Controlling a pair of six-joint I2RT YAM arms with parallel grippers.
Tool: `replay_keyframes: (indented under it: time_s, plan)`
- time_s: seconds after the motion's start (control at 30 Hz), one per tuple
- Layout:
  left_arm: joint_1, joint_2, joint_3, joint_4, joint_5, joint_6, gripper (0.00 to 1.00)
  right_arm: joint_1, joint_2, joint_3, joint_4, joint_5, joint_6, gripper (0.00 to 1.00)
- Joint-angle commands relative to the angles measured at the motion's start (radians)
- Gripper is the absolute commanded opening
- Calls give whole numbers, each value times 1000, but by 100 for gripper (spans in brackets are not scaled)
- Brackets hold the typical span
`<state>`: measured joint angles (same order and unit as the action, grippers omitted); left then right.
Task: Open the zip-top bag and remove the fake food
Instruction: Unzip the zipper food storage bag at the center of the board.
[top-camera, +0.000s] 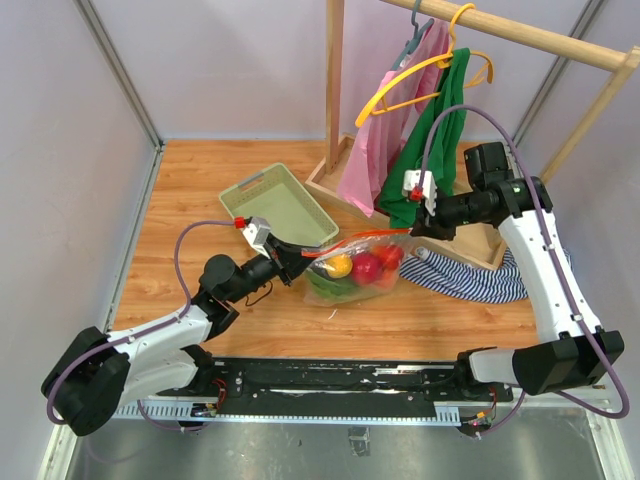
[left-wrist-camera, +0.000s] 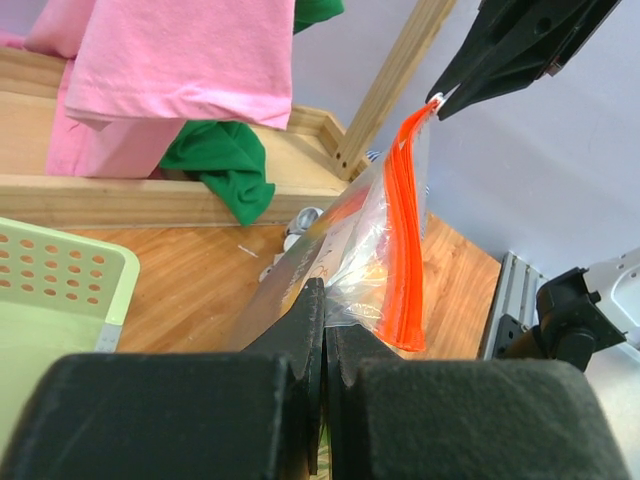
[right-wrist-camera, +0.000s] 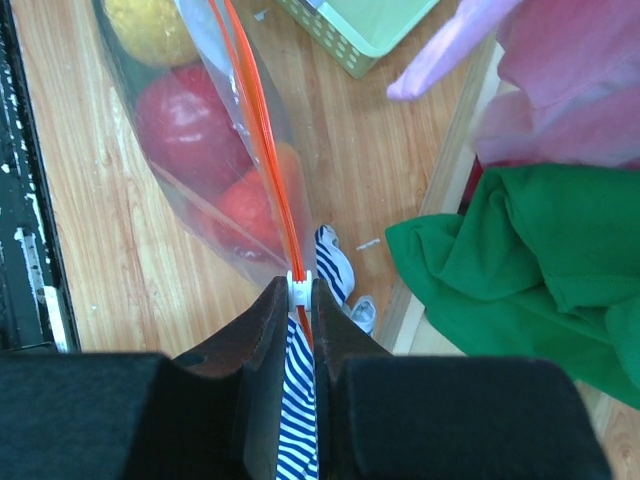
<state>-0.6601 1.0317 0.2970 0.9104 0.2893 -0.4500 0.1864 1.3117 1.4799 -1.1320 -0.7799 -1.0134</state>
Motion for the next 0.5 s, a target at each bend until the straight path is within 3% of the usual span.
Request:
replay_keyframes:
  time_s: [0.0,0.4,0.47]
  plan:
    - [22,-8,-3,6,-2,27,0,-41,-30,-6,-8,78,-26,8]
    - [34,-15,6,-14,11,43,0,-67,-30,-21,-9,137,-38,9]
    - [34,-12,15,-14,31,50,0,-67,-29,-12,-19,106,-38,21]
